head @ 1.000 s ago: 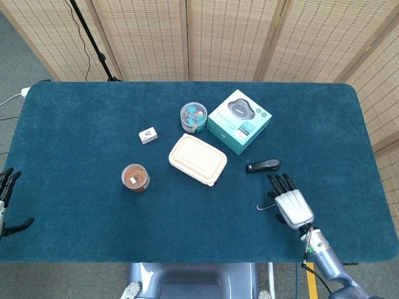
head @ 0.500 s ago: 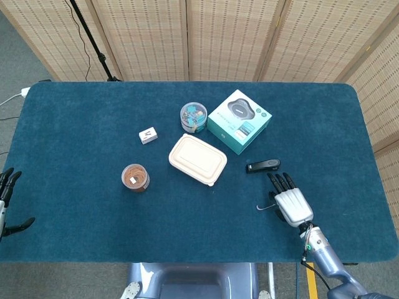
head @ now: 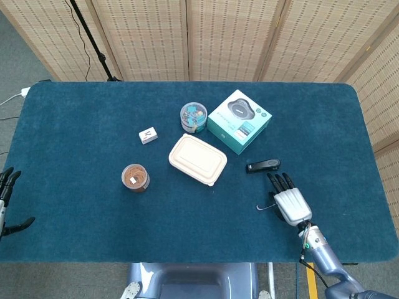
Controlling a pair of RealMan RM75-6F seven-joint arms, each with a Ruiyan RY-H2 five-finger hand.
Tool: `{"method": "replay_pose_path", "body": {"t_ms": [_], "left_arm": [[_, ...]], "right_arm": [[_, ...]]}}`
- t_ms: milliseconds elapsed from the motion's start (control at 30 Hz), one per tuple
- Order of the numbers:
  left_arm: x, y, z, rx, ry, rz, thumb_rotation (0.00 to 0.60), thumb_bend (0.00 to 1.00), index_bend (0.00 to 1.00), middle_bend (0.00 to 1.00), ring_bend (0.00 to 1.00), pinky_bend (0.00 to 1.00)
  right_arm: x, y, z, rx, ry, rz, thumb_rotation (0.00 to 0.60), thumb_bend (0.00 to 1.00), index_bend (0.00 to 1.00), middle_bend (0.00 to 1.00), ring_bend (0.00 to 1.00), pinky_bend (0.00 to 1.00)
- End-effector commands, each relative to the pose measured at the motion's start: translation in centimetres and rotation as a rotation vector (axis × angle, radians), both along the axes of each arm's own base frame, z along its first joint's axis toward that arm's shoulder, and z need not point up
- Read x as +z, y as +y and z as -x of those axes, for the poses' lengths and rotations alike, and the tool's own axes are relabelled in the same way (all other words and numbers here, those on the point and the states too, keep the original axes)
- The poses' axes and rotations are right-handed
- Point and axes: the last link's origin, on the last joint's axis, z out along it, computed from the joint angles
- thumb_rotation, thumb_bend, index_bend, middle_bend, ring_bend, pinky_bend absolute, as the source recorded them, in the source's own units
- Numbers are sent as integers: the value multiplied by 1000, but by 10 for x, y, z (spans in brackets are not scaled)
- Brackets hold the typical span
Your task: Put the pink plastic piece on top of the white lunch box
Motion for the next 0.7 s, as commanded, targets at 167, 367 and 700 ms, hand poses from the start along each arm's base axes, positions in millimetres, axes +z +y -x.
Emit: {"method": "replay_pose_path", "body": {"t_ms": [167,367,700], "left_arm": [[0,0,0,3,-1,-1,600,38,0,0,0,0],[-1,0,0,4,0,1,600,38,0,0,0,0],[-1,1,0,6,-2,1,600,38,0,0,0,0]], "right_arm": [[-3,-1,0,0,-6,-4,600,388,510,0,0,0],[-4,-2,0,1,-2,-6,600,401,526,0,0,0],[-6,-5,3,-7,5,-2,600,431,536,0,0,0]]}}
